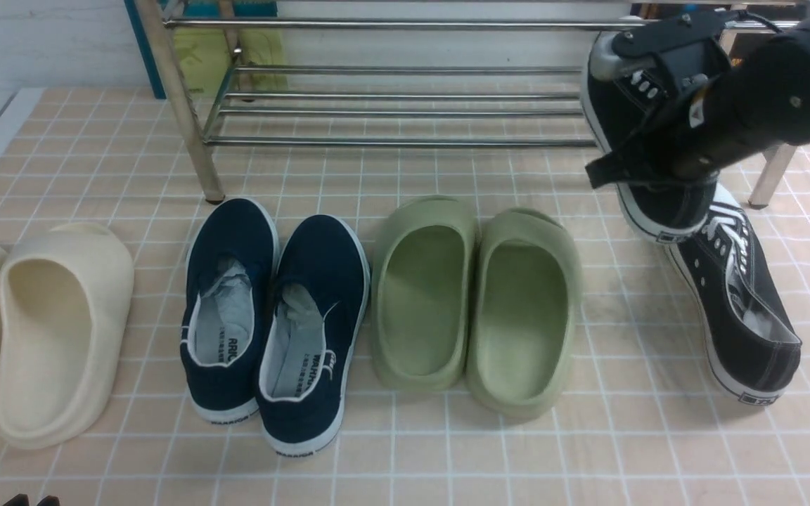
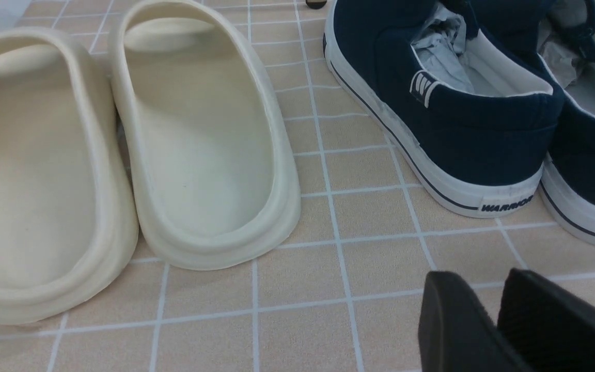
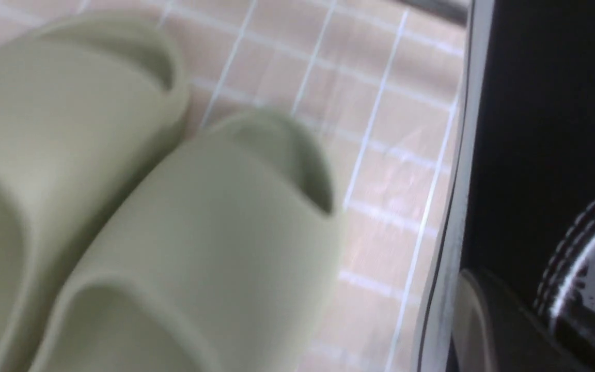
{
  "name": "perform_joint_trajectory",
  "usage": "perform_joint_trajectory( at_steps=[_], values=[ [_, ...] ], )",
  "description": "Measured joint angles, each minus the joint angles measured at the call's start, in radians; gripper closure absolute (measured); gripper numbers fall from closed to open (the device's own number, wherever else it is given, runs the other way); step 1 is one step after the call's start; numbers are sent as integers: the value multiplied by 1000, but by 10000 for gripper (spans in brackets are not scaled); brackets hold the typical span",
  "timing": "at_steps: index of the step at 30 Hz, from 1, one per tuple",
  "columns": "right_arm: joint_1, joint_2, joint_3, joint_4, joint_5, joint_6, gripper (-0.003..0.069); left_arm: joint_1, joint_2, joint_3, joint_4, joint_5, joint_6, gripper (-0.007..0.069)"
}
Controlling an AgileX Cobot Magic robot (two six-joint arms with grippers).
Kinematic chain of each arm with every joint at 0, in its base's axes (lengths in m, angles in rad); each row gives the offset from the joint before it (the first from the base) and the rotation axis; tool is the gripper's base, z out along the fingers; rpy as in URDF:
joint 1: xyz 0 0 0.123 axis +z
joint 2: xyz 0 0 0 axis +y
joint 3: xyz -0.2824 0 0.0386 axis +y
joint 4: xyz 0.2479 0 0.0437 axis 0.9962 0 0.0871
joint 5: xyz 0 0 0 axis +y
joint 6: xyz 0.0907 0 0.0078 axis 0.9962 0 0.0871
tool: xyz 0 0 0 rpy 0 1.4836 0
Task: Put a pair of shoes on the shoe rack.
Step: Use the right arm to put a shoe into the shoe rack
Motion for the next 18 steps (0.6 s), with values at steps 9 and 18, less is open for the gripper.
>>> perform_joint_trajectory(
  at_steps=[9,18],
  values=[
    [-76,236,-258,-2,19,-46,662,0,0,0,0,0,0,442],
    [-77,349,-422,-3,19,-117,662,0,0,0,0,0,0,436]
  ],
)
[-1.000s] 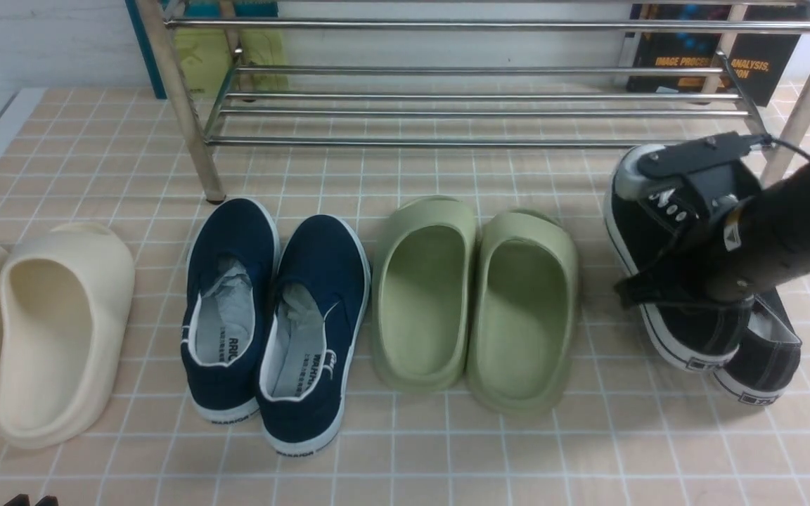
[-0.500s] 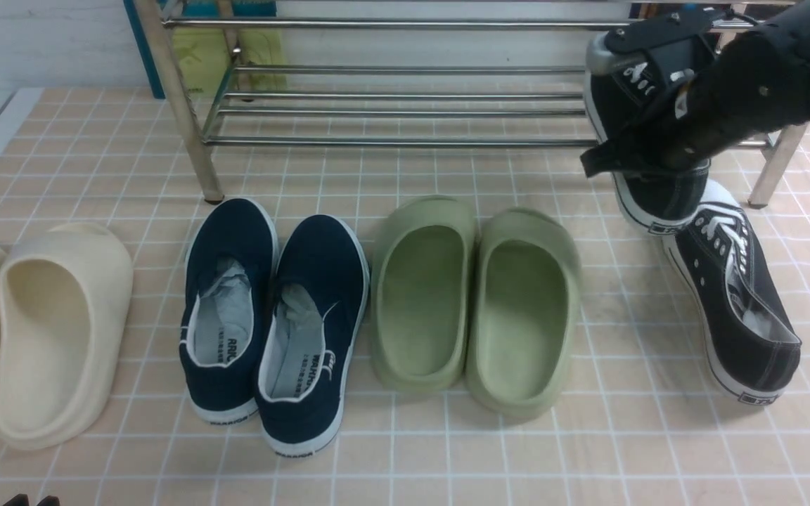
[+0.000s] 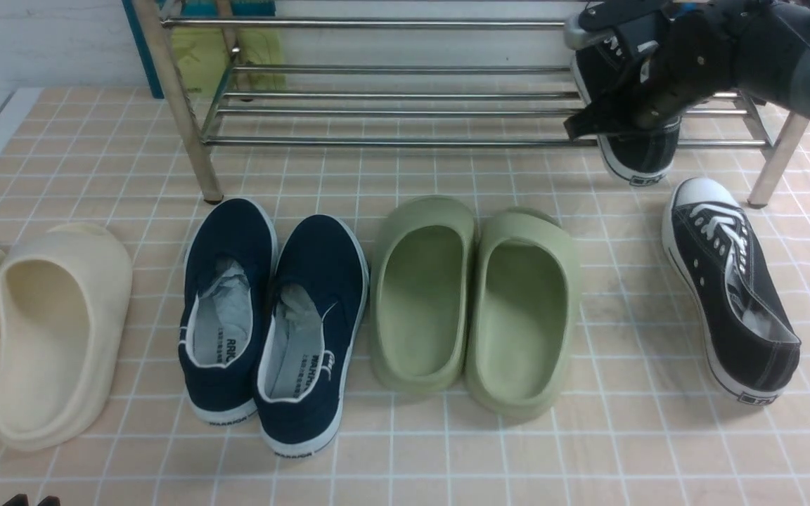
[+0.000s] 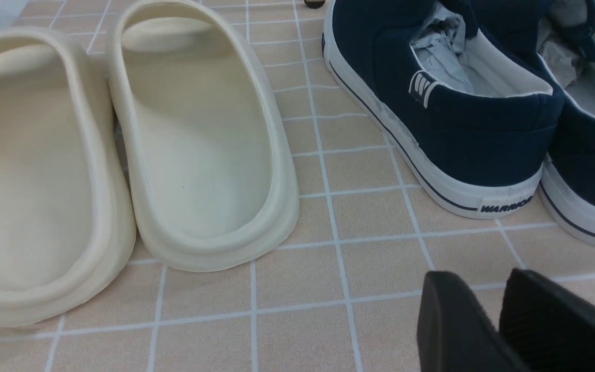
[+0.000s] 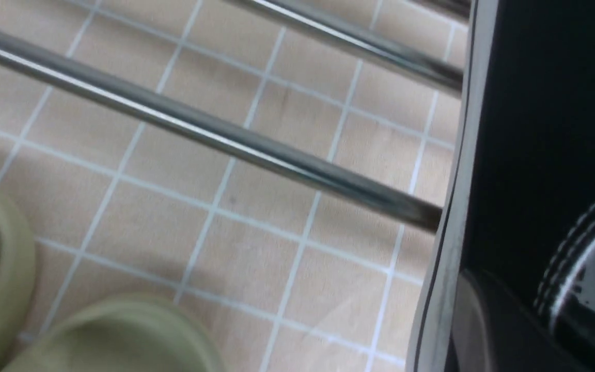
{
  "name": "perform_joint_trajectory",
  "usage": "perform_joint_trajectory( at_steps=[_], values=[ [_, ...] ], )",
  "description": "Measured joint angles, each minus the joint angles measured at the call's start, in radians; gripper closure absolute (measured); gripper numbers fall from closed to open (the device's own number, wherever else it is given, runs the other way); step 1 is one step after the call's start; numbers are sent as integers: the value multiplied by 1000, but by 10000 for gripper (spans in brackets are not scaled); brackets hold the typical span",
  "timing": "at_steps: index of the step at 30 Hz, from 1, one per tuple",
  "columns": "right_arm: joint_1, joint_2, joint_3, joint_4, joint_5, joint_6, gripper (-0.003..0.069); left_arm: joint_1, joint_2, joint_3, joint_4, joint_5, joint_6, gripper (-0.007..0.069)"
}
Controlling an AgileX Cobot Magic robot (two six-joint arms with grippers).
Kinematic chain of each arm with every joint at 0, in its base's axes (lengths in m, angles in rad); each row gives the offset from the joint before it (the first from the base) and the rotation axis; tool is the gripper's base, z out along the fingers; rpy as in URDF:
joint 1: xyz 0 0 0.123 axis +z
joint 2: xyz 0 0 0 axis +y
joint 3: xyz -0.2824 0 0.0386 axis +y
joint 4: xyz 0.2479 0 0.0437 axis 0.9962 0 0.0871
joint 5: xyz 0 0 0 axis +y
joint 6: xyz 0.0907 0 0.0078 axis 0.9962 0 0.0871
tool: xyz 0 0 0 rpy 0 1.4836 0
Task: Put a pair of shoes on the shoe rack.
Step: Use the right arm to put a shoe into the shoe rack
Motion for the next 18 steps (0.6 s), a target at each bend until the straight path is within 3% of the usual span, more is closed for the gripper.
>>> perform_joint_trajectory(
  at_steps=[9,13,18],
  values=[
    [-10,30,-23,0,3,0,650,0,0,0,0,0,0,430],
    [-10,30,-25,-8,-7,0,573,0,0,0,0,0,0,426],
    [-3,10,-32,-13,11,0,386,0,0,0,0,0,0,424]
  ],
)
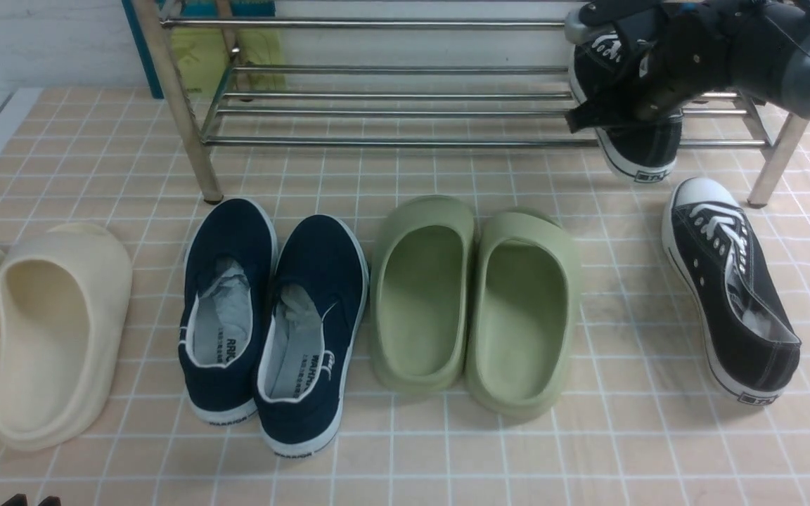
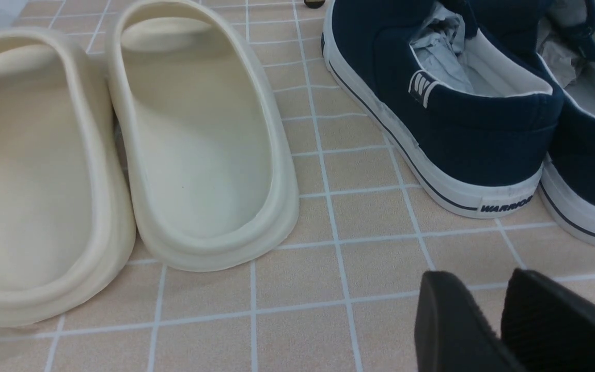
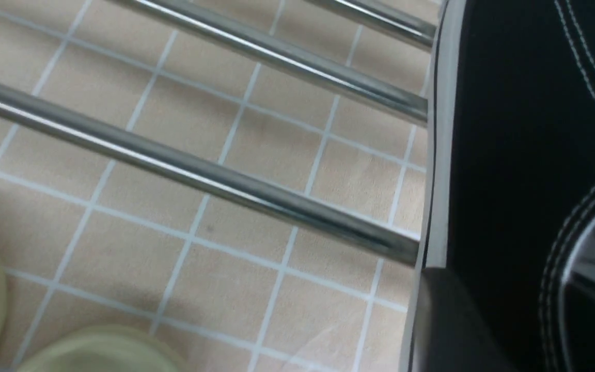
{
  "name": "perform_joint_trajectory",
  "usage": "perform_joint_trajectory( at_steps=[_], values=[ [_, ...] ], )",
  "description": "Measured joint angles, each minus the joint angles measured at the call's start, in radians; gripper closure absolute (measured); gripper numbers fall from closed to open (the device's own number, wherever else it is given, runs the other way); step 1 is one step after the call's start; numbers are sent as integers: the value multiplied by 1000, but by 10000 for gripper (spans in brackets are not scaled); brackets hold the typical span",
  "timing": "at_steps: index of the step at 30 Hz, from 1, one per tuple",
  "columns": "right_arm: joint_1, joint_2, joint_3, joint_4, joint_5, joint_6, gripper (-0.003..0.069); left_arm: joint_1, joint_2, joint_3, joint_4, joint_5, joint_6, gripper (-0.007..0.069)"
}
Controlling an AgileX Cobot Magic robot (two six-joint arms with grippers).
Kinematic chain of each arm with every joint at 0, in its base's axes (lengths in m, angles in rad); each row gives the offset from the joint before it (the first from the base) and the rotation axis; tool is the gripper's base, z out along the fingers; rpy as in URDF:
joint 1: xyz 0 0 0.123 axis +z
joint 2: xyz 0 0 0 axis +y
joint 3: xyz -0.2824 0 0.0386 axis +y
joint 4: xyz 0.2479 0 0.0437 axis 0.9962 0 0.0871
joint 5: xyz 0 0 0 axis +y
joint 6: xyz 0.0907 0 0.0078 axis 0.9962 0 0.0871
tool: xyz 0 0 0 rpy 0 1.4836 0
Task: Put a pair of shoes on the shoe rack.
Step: Use the right arm to put a shoe into the shoe rack, then use the right arm to grab the shoe closest to it
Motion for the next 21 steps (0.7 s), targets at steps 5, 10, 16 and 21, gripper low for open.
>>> perform_joint_trajectory(
  at_steps=[5,10,16,21],
  values=[
    [32,-65,0,16,73,0,243,0,0,0,0,0,0,423],
    [62,-197,0,20,220,12,217,0,0,0,0,1,0,417],
    [65,-329,0,-6,438,28,239,0,0,-1,0,1,0,412],
    [65,-423,71,-71,506,67,239,0,0,-1,0,1,0,410]
  ],
)
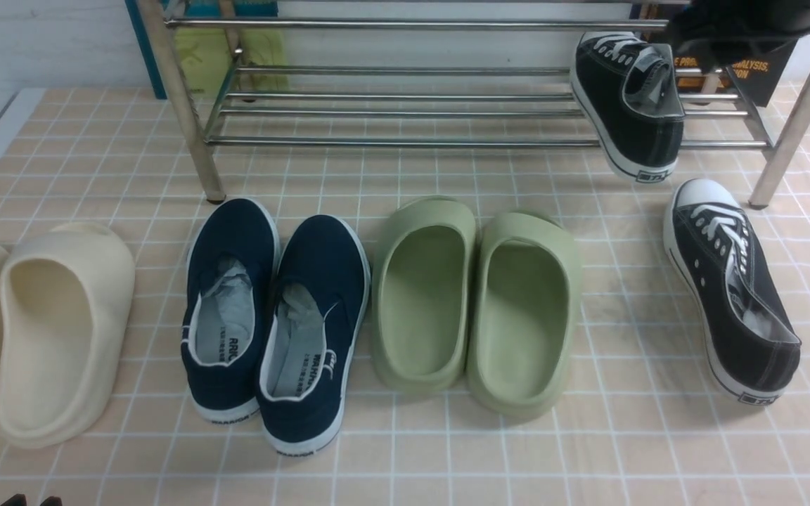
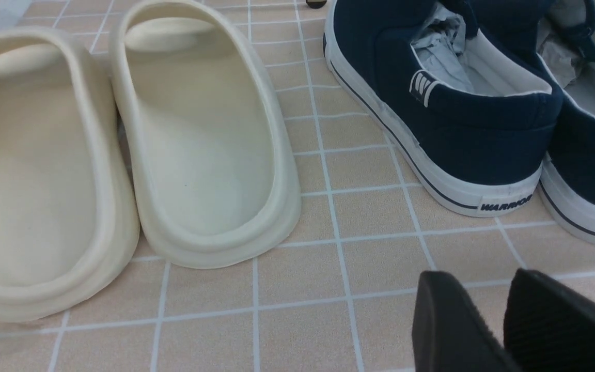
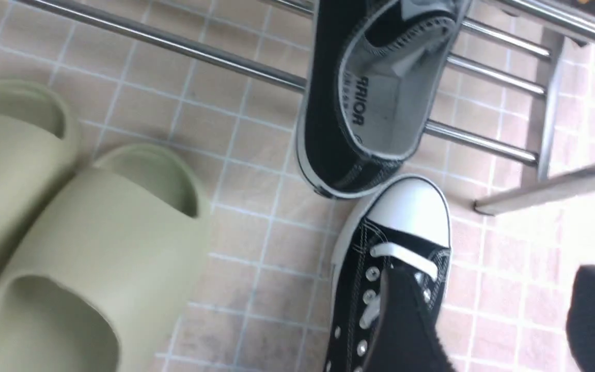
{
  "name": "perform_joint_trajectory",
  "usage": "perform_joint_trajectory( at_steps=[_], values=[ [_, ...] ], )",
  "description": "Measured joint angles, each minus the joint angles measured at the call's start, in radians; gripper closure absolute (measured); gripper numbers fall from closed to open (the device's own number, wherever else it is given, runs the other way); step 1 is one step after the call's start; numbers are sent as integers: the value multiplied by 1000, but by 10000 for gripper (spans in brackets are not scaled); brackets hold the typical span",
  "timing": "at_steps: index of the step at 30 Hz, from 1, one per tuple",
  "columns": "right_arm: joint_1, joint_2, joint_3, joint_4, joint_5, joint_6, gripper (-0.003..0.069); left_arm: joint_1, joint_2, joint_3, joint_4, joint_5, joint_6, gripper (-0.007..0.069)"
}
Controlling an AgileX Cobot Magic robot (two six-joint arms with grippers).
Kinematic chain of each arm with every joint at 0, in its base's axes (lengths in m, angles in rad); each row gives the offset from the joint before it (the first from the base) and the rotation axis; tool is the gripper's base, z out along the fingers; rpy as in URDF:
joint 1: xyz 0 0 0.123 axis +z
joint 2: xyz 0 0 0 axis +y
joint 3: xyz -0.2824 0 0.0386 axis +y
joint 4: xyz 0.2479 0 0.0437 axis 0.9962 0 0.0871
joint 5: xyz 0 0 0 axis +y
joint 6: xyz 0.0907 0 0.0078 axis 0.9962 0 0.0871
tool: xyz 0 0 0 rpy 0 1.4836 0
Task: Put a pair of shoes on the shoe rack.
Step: Use the right arm to grab the shoe closest to it
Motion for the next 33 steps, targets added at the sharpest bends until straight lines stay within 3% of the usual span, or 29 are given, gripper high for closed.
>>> perform_joint_trajectory(
  at_steps=[7,10,16,22,27,33],
  values=[
    [0,-88,393,19,-117,81,239,0,0,0,0,1,0,405],
    [-13,-69,598,62,-268,126,239,0,0,0,0,2,0,402],
    [-62,-26,731,68,-441,210,256,0,0,0,0,2,0,394],
    [-97,26,738,66,-495,223,404,0,0,0,0,2,0,392],
    [-97,15,736,48,-468,221,652,0,0,0,0,2,0,393],
    [-98,-88,709,0,-305,209,664,0,0,0,0,2,0,390]
  ],
)
